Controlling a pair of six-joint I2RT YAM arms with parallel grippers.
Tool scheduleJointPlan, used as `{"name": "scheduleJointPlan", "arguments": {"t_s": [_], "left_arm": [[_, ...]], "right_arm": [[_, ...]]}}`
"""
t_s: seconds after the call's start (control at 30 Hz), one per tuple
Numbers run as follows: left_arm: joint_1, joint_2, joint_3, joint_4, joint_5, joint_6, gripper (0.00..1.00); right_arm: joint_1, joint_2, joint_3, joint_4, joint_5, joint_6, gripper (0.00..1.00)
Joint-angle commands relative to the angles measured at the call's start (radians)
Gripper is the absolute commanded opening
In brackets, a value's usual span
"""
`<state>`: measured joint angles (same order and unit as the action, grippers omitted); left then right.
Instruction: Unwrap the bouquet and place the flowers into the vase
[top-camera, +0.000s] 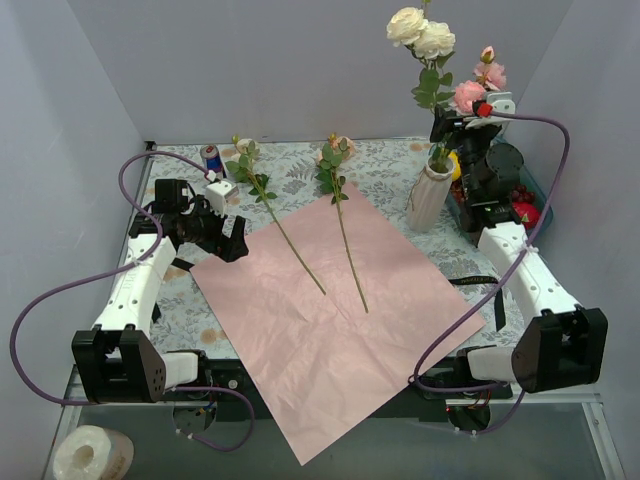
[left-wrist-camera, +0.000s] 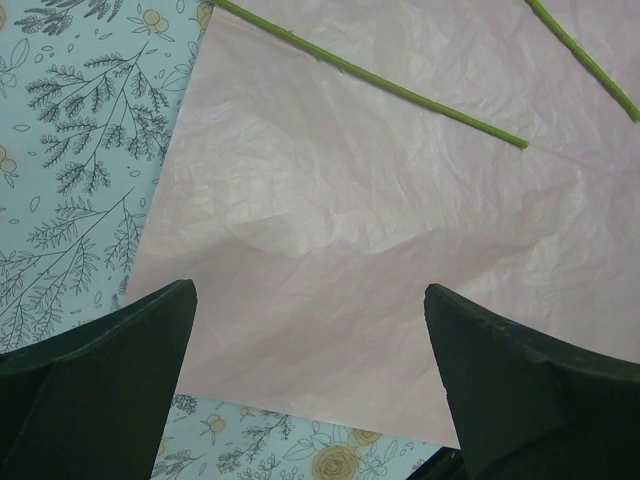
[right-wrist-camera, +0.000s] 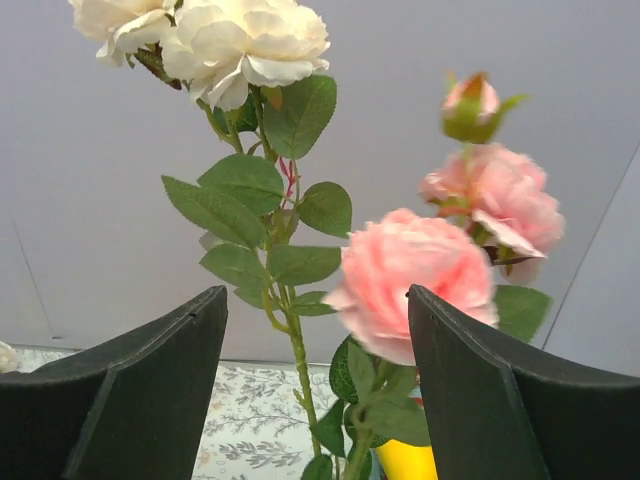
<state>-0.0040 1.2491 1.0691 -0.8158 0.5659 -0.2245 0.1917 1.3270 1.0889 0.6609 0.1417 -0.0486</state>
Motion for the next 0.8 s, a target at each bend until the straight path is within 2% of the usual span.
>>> {"name": "scheduleJointPlan", "arguments": {"t_s": [0.0, 0.07, 0.17, 0.3, 0.37, 0.53, 0.77], "left_arm": [[0.002, -0.057, 0.026, 0.006, 0.031, -0.001, 0.98], [0.002, -0.057, 0.025, 0.01, 0.029, -0.004, 0.98], [0.002, -0.056, 0.026, 0.007, 0.037, -0.007, 0.98], [0.002, -0.066, 0.025, 0.007, 0.038, -0.013, 0.98], [0.002, -0.071, 0.023, 0.004, 0.038, -0.016, 0.98], [0.002, -0.076, 0.019, -0.002, 0.031, -0.021, 0.98], [0.002, -0.08, 0.026, -0.003, 0.019, -0.027, 0.98]], "right_arm": [[0.003, -0.139, 0.019, -0.076, -0.024, 0.016, 0.79], [0.02, -0.167, 0.017, -0.112, -0.054, 0.02, 0.76], [0.11, -0.201, 0.022, -0.201, -0.07, -0.025, 0.73], [0.337, -0.212, 0.014, -0.279, -0.021, -0.122, 0.74], [0.383, -0.189, 0.02, -0.346, -0.011, -0.108, 0.75], [0.425, 0.036, 0.139, -0.553, -0.005, -0.019, 0.81], [0.427, 0.44, 0.395, -0.773, 0.021, 0.041, 0.81]]}}
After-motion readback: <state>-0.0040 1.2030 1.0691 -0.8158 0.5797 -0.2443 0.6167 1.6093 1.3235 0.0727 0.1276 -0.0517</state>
